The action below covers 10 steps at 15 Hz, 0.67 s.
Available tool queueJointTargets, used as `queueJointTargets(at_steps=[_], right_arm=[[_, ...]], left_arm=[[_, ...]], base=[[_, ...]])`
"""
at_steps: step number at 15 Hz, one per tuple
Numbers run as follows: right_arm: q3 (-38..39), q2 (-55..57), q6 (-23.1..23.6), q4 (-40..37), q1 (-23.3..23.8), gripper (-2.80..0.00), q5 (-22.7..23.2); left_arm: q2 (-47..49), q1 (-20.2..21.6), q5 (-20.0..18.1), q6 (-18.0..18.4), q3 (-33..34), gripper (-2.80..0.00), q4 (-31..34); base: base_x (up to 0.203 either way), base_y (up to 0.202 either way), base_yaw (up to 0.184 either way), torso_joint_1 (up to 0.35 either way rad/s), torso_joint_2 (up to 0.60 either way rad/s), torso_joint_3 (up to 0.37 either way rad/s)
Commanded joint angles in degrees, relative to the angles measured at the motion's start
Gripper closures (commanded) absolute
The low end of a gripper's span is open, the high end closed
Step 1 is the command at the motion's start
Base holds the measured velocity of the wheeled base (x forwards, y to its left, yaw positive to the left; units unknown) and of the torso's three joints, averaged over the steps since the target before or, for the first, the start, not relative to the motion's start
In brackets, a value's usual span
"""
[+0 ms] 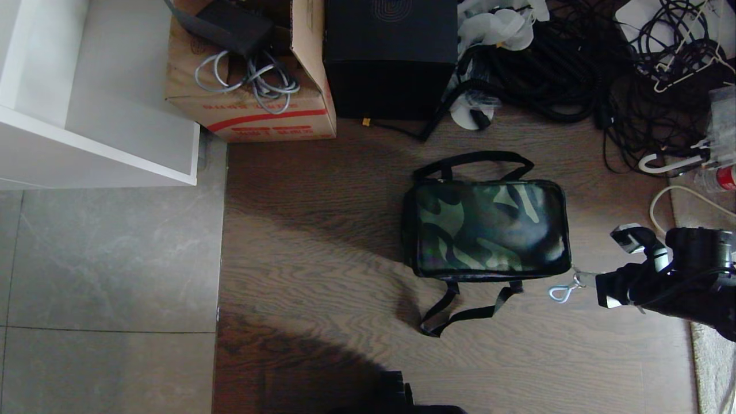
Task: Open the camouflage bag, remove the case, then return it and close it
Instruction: Open the top of the storage box
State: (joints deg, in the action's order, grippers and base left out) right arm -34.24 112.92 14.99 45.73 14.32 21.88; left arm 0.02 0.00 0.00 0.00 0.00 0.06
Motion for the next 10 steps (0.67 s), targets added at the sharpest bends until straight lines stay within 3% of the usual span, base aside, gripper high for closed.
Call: queueJointTargets(at_steps=[1,4,10], right_arm=[[-1.4,0.1,0.0,0.0,-0.1,0.00,0.5],[-3.4,0.2,0.0,-1.1,-0.1,0.00,5.3],[-8.1,0.8,0.0,-2.8,0.0,0.00,6.9]], left_arm=[[0.0,0.0,0.0,0.0,0.0,0.00,-0.1],[0.0,0.0,0.0,0.0,0.0,0.00,0.0],[0.0,0.0,0.0,0.0,0.0,0.00,0.0]], base=[[0.000,0.000,0.000,0.000,0.00,0.000],[0.000,0.000,0.000,0.000,0.00,0.000],[0.000,0.000,0.000,0.000,0.00,0.000]])
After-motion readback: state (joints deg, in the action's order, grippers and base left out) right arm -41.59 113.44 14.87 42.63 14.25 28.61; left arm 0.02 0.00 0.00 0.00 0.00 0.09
